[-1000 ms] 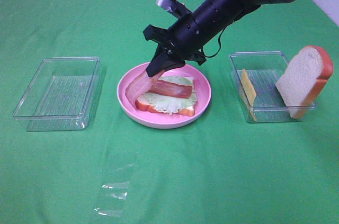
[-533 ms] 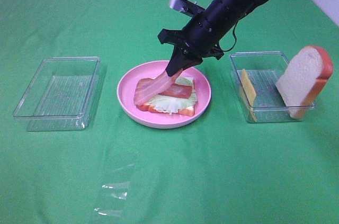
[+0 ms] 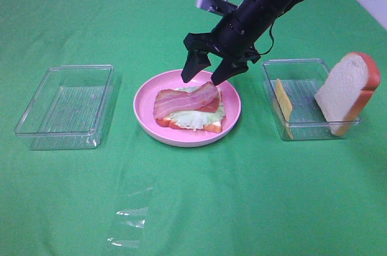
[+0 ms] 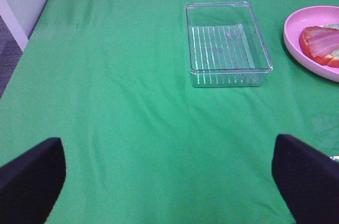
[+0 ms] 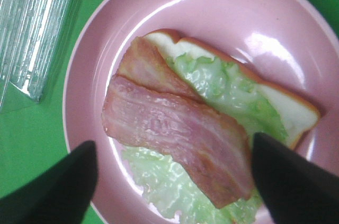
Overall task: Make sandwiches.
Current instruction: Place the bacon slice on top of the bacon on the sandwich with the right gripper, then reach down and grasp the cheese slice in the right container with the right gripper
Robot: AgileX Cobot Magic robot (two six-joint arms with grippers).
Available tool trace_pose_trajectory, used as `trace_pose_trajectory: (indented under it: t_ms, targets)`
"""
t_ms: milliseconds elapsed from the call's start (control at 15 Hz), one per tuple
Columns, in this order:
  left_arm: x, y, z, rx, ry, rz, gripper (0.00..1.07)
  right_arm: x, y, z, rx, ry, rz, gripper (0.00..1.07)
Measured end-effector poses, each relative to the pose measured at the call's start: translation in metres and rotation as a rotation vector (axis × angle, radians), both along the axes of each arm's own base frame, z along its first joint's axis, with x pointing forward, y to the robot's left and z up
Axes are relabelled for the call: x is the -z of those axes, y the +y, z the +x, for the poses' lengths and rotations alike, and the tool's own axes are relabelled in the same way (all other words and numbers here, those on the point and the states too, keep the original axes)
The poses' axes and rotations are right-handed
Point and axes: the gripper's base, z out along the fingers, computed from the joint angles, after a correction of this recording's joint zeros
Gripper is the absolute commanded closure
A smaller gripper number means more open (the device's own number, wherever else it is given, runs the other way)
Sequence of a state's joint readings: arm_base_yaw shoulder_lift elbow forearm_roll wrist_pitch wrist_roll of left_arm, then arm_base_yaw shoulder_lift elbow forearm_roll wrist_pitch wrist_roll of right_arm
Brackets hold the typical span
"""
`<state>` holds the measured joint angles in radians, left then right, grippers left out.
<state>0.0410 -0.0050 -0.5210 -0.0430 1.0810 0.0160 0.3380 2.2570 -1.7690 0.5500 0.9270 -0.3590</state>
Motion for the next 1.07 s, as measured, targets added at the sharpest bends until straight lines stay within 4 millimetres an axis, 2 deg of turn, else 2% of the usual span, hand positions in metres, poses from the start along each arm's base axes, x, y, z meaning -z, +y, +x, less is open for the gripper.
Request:
trace_pose_trajectory:
  t_ms: [67, 133, 200, 467, 667, 800, 933, 1067]
  targets:
    - [0.000, 0.000, 0.000, 0.000, 0.000, 0.000, 0.09, -0.004, -0.001, 0.000, -0.004, -0.012, -0.005, 0.08]
    - [0.000, 0.000, 0.000, 0.000, 0.000, 0.000, 0.09, -0.025, -0.004, -0.002, -0.017, -0.067, -0.025, 0.08]
    - [0.000, 0.000, 0.000, 0.000, 0.000, 0.000, 0.09, -0.033, -0.006, -0.004, -0.026, -0.079, -0.031, 0.08]
    - [0.000, 0.000, 0.000, 0.000, 0.000, 0.000, 0.09, -0.060, -0.015, -0.023, -0.025, 0.020, -0.095, 0.08]
    - [0.000, 0.000, 0.000, 0.000, 0.000, 0.000, 0.09, -0.067, -0.031, -0.029, 0.055, 0.061, -0.261, 0.08]
    - [0.000, 0.000, 0.000, 0.000, 0.000, 0.000, 0.09, -0.080, -0.044, -0.033, 0.107, 0.037, -0.375, 0.09]
    - [0.000, 0.000, 0.000, 0.000, 0.000, 0.000, 0.09, -0.086, -0.055, -0.043, 0.144, 0.030, -0.434, 0.09]
    - [0.000, 0.000, 0.000, 0.000, 0.000, 0.000, 0.09, -0.077, -0.066, -0.049, 0.169, 0.079, -0.450, 0.09]
